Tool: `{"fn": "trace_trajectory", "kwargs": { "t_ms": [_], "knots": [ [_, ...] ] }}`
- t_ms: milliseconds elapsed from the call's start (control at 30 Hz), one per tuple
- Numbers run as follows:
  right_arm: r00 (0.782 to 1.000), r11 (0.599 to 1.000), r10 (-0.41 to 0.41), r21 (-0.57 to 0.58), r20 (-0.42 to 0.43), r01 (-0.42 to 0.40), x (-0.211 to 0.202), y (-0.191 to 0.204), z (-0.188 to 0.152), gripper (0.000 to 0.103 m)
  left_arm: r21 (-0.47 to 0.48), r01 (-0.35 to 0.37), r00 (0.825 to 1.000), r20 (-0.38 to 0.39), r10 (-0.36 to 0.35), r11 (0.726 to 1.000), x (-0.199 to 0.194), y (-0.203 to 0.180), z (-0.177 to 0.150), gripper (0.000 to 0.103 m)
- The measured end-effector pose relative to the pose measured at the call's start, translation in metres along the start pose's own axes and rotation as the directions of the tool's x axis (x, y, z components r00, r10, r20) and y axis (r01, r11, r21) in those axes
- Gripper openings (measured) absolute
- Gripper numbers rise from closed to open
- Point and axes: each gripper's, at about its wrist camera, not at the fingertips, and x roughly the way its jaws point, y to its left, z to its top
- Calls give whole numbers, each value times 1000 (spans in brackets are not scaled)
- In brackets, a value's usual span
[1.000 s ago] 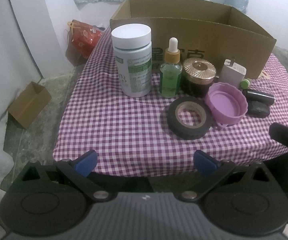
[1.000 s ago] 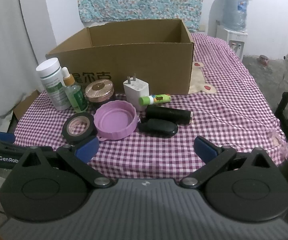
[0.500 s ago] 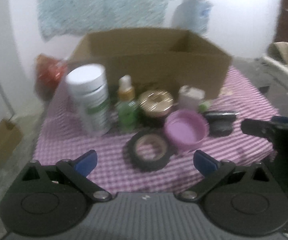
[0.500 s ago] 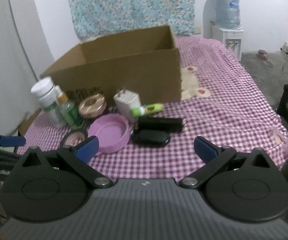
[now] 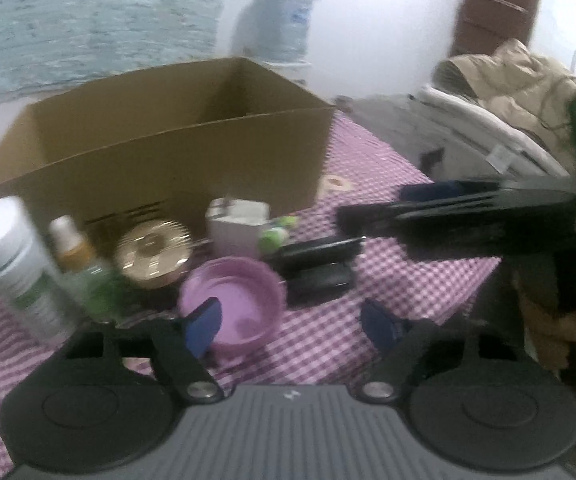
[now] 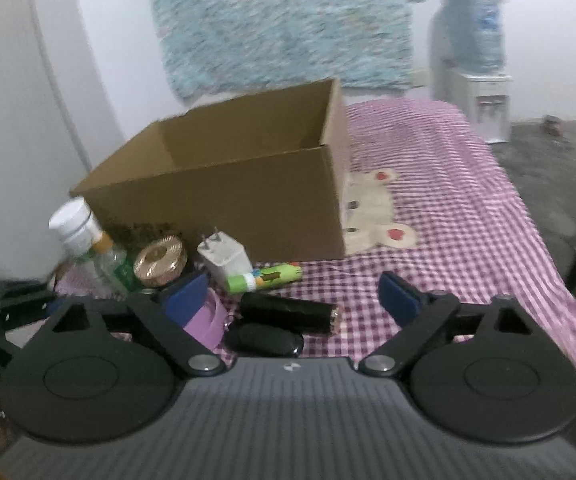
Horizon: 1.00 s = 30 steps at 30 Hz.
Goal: Organize rigid objects
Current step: 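Close the right gripper on the black cylinder and lift it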
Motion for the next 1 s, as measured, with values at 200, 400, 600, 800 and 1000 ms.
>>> {"fn": "trace_trajectory", "kwargs": {
  "t_ms": [200, 400, 600, 800, 1000],
  "knots": [
    [989, 986, 101, -121, -110, -114, 30, -6, 10, 58, 50, 59, 997, -49, -56, 997, 25, -17, 9, 56],
    [957, 965, 160, -164, -242, -202, 50, -12, 17, 52, 66, 87, 992, -96, -80, 994, 42, -25, 13, 44],
    [926, 967, 173, -122, -334, -225, 66, -29, 16, 39, 80, 103, 990, -108, -94, 991, 51, -32, 15, 44],
    [921, 978, 209, 48, -329, -205, 51, -50, 6, 26, 62, 131, 983, -138, -122, 989, 59, -33, 17, 44],
    [926, 958, 207, 256, -316, -127, 27, -72, -11, 21, 59, 174, 975, -152, -164, 983, 58, -39, 21, 44]
  ]
}}
